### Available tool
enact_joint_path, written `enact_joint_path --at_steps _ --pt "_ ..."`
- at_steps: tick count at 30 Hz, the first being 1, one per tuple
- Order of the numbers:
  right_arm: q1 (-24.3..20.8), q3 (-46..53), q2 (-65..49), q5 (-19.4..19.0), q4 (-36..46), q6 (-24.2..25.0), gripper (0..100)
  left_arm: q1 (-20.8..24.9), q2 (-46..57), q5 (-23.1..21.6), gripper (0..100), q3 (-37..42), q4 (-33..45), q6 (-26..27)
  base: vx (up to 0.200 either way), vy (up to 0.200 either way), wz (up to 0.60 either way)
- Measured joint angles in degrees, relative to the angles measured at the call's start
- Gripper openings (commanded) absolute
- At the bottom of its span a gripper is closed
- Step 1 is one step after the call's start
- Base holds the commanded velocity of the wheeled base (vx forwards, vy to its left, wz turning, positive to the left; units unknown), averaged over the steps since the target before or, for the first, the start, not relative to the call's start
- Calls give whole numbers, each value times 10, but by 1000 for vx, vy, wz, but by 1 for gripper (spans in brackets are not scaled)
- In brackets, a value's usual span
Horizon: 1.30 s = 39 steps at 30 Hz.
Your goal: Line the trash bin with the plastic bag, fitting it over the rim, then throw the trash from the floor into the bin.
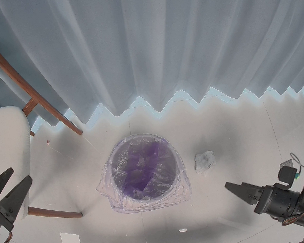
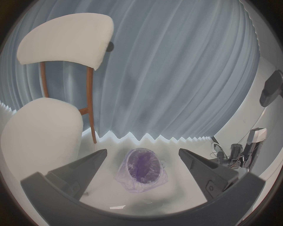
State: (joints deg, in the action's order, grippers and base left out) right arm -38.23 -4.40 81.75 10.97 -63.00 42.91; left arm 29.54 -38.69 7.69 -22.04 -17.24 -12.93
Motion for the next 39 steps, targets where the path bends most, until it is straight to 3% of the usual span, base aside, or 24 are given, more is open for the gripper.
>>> enact_joint_path --at_steps 5,10,15,28,39 --pt "-47 -60 61 -11 38 121 100 1 69 7 100 9 68 1 0 0 0" --pt "-68 -97 105 -71 62 171 100 -4 122 9 100 13 100 49 0 0 0" --pt "-81 -113 159 -91 63 182 100 -10 160 8 100 16 111 67 0 0 0" --pt "-96 -226 332 -94 46 180 100 -13 188 -5 100 18 129 70 0 0 0" --pt "-108 -328 449 -59 51 158 100 -13 170 -7 100 19 129 71 0 0 0"
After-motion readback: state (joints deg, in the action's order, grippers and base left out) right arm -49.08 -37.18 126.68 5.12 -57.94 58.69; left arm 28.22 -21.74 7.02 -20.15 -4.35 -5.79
